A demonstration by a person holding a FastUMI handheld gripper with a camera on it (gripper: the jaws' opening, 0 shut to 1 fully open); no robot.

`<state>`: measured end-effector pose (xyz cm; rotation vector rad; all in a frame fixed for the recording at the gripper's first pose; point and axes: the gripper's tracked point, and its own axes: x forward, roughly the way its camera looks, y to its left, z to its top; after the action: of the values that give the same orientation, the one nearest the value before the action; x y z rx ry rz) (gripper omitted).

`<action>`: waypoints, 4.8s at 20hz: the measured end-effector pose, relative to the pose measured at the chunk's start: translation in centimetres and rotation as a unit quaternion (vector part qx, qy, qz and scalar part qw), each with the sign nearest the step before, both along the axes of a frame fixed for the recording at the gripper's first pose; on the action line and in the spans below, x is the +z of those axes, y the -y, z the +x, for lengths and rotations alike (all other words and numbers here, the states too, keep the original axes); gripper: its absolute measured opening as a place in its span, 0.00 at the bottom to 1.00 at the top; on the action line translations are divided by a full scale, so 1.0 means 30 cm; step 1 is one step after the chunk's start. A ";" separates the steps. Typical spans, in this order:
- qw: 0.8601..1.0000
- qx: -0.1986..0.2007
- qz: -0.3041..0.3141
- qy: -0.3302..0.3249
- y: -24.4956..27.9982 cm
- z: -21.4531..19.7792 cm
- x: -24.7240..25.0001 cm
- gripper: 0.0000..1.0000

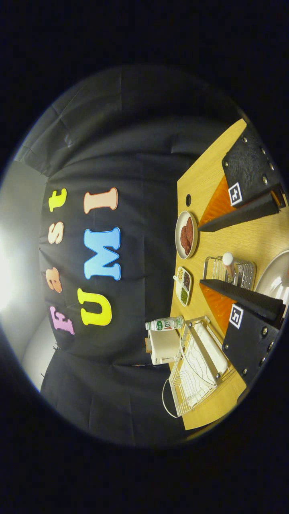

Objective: Take the plate from the dish rack, then take the spoon from the basket and place it into the plate.

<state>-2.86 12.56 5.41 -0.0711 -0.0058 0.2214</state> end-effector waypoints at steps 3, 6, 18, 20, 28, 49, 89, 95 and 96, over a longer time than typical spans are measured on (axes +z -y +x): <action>1.000 0.008 -0.007 -0.004 -0.028 0.049 -0.026 0.60; 1.000 0.009 -0.003 -0.011 -0.027 0.066 -0.036 0.27; 0.999 0.018 -0.008 -0.039 -0.068 0.019 -0.001 0.08; 0.999 0.016 -0.012 -0.040 -0.068 0.007 0.025 0.08; 0.999 0.017 -0.022 -0.040 -0.075 -0.071 0.201 0.08; 0.987 -0.050 -0.064 -0.137 -0.107 -0.354 0.250 0.08; 0.969 0.026 -0.102 -0.225 -0.319 -0.297 0.040 0.26; 0.995 -0.033 -0.038 -0.091 -0.140 -0.299 0.380 0.26; 0.997 -0.041 -0.023 -0.062 -0.110 -0.308 0.452 0.26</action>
<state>-12.09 15.87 18.96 -0.1038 0.1253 0.1431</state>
